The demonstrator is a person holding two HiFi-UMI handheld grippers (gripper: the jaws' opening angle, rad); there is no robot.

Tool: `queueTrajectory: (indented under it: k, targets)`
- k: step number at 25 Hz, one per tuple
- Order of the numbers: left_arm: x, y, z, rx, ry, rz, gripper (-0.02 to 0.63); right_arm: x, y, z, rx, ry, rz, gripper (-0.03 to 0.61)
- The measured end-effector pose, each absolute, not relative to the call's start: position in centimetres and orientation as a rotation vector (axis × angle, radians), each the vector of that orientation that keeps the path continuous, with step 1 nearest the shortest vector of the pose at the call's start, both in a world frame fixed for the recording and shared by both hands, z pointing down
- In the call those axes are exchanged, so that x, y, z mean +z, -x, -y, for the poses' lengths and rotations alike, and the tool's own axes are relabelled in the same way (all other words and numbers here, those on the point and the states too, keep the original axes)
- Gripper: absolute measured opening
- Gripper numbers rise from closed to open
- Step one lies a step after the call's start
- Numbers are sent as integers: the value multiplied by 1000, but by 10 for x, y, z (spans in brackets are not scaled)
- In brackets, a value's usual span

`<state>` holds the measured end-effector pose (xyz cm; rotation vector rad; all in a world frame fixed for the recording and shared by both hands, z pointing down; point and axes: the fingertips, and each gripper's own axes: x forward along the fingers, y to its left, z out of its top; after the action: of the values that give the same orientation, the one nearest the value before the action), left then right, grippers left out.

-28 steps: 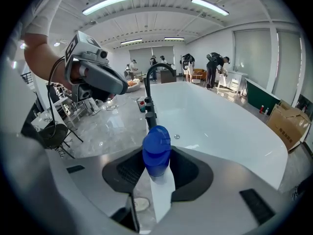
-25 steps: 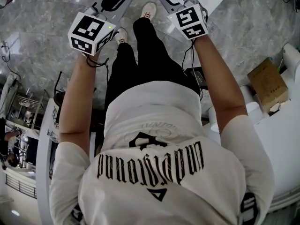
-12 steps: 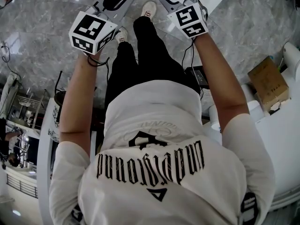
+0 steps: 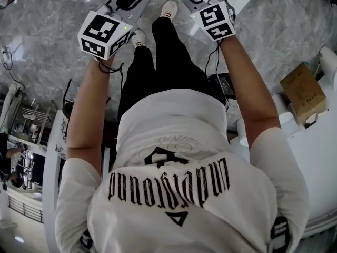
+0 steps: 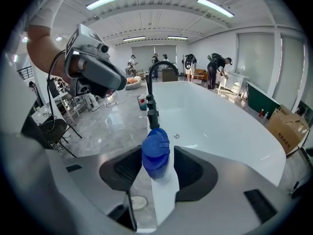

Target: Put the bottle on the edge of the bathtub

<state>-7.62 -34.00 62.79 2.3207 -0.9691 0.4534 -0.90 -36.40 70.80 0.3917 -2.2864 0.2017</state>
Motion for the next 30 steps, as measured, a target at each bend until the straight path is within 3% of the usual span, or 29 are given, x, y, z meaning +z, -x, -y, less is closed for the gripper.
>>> queueTrajectory:
  k: [30]
  targets:
    - [501, 74, 202, 469, -2622, 797, 15, 539, 1, 256, 157, -867, 2338, 187]
